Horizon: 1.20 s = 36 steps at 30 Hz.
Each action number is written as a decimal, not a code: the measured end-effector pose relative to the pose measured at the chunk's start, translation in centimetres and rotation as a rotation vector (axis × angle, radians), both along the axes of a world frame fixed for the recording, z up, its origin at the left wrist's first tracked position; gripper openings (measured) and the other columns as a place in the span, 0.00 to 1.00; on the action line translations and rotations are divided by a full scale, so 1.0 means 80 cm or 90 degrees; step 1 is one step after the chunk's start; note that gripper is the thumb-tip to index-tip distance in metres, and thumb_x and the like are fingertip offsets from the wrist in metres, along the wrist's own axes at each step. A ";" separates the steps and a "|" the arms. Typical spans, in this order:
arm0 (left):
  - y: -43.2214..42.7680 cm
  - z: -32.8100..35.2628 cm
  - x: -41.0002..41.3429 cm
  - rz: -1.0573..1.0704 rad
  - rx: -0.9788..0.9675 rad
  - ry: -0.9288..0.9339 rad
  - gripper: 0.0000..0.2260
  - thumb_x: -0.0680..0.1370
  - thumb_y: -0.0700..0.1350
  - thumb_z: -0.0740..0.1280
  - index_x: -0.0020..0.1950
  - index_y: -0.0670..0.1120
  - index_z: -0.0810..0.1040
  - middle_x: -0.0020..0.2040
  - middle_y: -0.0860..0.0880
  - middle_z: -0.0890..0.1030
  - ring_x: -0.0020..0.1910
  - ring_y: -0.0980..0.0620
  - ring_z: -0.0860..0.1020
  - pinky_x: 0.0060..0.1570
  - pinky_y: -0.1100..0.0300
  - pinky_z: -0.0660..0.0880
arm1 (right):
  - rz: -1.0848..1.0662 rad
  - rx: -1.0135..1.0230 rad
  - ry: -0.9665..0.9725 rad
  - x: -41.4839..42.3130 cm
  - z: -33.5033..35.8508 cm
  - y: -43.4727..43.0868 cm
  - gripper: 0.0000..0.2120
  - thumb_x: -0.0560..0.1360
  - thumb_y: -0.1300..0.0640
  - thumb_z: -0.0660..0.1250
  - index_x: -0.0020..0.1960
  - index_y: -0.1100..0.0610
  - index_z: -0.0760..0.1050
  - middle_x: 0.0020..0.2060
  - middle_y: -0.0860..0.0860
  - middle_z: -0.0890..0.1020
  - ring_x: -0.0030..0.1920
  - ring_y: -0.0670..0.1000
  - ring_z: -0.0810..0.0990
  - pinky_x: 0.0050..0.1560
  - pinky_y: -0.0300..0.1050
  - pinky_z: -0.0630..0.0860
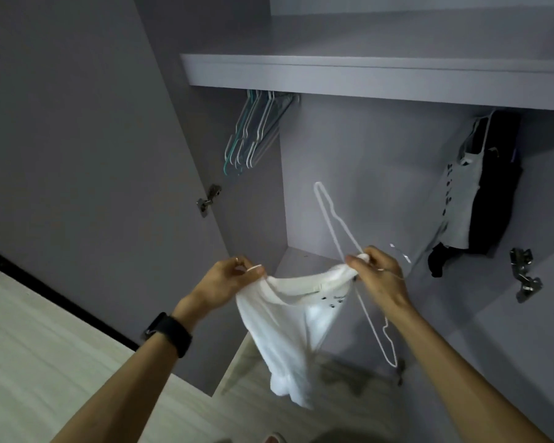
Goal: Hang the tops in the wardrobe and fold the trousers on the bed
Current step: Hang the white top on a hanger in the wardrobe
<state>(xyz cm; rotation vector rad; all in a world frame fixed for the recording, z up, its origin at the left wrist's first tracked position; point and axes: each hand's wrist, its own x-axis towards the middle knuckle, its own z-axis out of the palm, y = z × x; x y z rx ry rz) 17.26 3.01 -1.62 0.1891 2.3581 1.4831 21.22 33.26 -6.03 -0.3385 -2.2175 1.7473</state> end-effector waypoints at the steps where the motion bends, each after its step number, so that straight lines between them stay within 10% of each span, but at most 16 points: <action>1: -0.014 0.001 -0.005 -0.002 -0.055 0.018 0.12 0.79 0.53 0.70 0.44 0.45 0.79 0.46 0.47 0.85 0.43 0.54 0.81 0.46 0.61 0.75 | -0.026 0.037 0.002 0.000 -0.002 0.015 0.23 0.68 0.47 0.76 0.35 0.61 0.66 0.29 0.50 0.70 0.33 0.47 0.69 0.38 0.48 0.67; 9: -0.028 0.002 -0.023 -0.062 -0.272 -0.016 0.11 0.81 0.58 0.66 0.49 0.51 0.75 0.50 0.52 0.79 0.48 0.51 0.77 0.47 0.58 0.72 | 0.092 0.150 -0.028 -0.016 -0.015 0.031 0.25 0.61 0.39 0.80 0.38 0.55 0.70 0.29 0.41 0.70 0.30 0.41 0.67 0.30 0.32 0.63; 19: -0.010 -0.029 -0.025 -0.235 -0.546 -0.054 0.15 0.77 0.61 0.69 0.42 0.53 0.69 0.44 0.55 0.73 0.41 0.55 0.71 0.38 0.60 0.64 | 0.141 0.183 -0.113 -0.015 -0.012 0.042 0.27 0.58 0.37 0.80 0.39 0.54 0.71 0.30 0.41 0.71 0.32 0.43 0.68 0.35 0.44 0.65; 27: -0.003 -0.041 -0.028 -0.002 -0.326 -0.029 0.16 0.82 0.53 0.65 0.37 0.49 0.69 0.38 0.52 0.73 0.37 0.52 0.71 0.37 0.57 0.65 | 0.156 0.260 -0.133 -0.009 -0.002 0.048 0.18 0.62 0.47 0.80 0.36 0.53 0.72 0.31 0.44 0.74 0.36 0.48 0.72 0.38 0.44 0.67; 36: 0.017 -0.040 -0.009 -0.096 -0.190 -0.164 0.17 0.65 0.50 0.74 0.28 0.49 0.65 0.28 0.54 0.67 0.32 0.51 0.65 0.34 0.58 0.62 | -0.007 0.459 -0.127 -0.021 -0.013 0.038 0.17 0.76 0.40 0.66 0.41 0.52 0.68 0.36 0.56 0.80 0.42 0.65 0.75 0.42 0.49 0.73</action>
